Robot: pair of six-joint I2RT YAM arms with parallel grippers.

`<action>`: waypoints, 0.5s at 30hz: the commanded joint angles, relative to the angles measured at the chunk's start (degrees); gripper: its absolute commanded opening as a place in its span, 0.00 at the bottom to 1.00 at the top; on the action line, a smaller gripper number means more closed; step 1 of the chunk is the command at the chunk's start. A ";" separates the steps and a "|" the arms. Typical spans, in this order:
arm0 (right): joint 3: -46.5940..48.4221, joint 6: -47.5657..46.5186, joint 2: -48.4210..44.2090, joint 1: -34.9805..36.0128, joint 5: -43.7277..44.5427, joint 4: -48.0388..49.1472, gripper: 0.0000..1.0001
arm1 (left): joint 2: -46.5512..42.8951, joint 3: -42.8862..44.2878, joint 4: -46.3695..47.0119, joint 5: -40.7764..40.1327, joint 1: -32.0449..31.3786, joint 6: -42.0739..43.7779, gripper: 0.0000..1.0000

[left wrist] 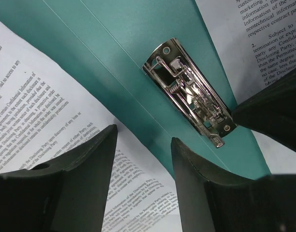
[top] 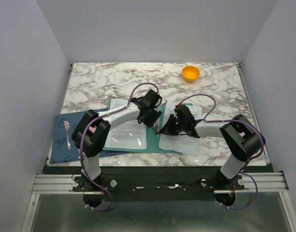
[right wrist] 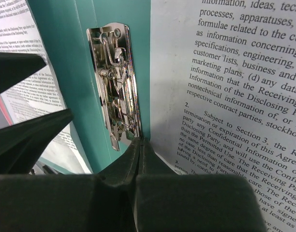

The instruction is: Put the files into the folder

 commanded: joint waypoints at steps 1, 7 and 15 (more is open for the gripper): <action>-1.71 0.03 0.13 -0.33 1.67 -0.41 0.04 | 1.33 1.98 2.26 3.34 -0.16 -2.06 0.56; -1.18 0.12 0.22 -0.33 2.03 -0.41 0.02 | -1.92 -0.82 2.09 7.12 -0.25 -2.23 0.40; -2.76 1.26 0.04 -0.33 3.69 0.02 0.00 | -5.78 -4.43 1.91 12.13 -2.53 -5.39 0.39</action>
